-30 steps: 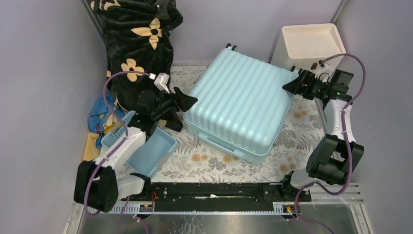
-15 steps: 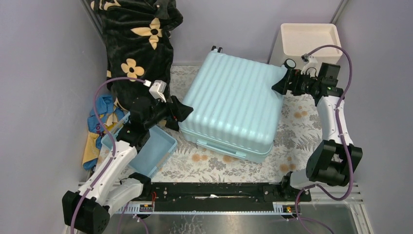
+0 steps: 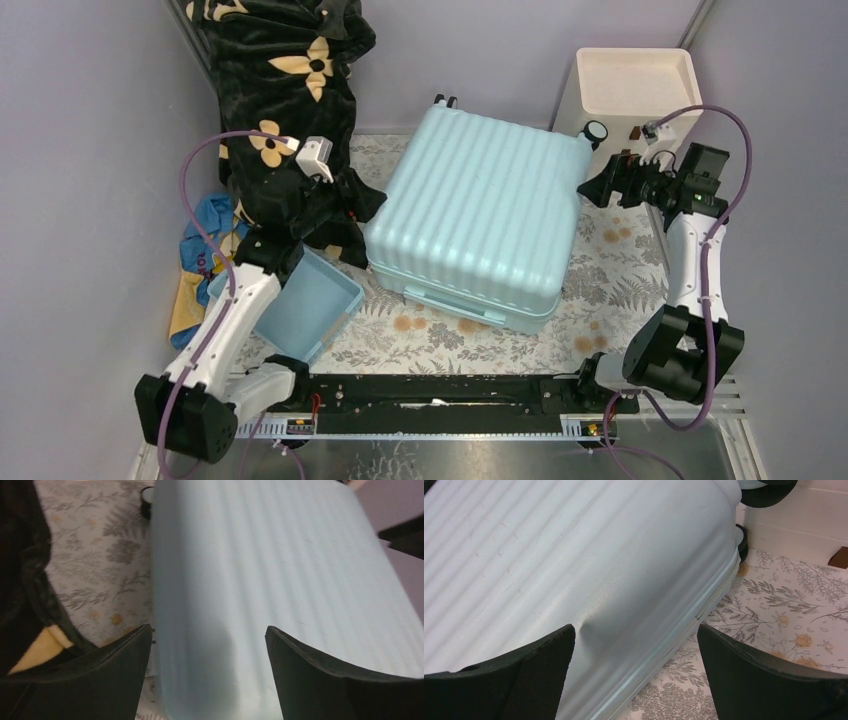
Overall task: Open, take out, and arrange the luggage
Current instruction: Adjust the luggage at the center of the board.
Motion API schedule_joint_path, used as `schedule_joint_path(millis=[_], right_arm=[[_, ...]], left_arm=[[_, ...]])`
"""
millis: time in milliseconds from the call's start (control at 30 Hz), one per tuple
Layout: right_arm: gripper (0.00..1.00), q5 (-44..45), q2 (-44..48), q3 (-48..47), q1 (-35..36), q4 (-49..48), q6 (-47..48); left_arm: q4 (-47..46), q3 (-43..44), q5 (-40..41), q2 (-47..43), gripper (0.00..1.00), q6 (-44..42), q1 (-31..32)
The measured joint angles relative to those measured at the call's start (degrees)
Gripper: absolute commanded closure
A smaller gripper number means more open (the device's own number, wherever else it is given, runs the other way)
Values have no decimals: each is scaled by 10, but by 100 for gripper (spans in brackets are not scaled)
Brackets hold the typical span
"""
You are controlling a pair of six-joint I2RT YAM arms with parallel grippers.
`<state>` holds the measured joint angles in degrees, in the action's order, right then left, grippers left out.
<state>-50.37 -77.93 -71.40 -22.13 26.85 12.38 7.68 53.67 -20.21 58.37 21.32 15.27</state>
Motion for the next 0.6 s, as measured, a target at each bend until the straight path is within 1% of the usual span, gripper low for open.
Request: schedule_joint_path(millis=[67, 200, 300, 333, 400, 467, 567, 600], right_arm=[[0, 5, 9, 28, 0, -39, 2], [0, 29, 58, 117, -4, -172, -21], [1, 39, 52, 117, -3, -204, -33], [2, 42, 44, 111, -3, -213, -40], [7, 48, 26, 102, -3, -234, -63], [13, 55, 16, 99, -3, -247, -87], [28, 68, -3, 85, -3, -250, -127], [34, 73, -12, 77, -3, -250, -141]], left_arm=[[-6, 1, 14, 30, 15, 0, -16], [-5, 16, 45, 86, 21, -1, -42], [-10, 34, 53, 111, 22, -5, -59], [-11, 42, 55, 118, 23, -6, -64], [-17, 53, 57, 132, 25, -10, -72], [-21, 60, 56, 145, 30, -13, -83], [-21, 63, 55, 163, 33, -16, -99], [-21, 63, 53, 170, 33, -17, -102]])
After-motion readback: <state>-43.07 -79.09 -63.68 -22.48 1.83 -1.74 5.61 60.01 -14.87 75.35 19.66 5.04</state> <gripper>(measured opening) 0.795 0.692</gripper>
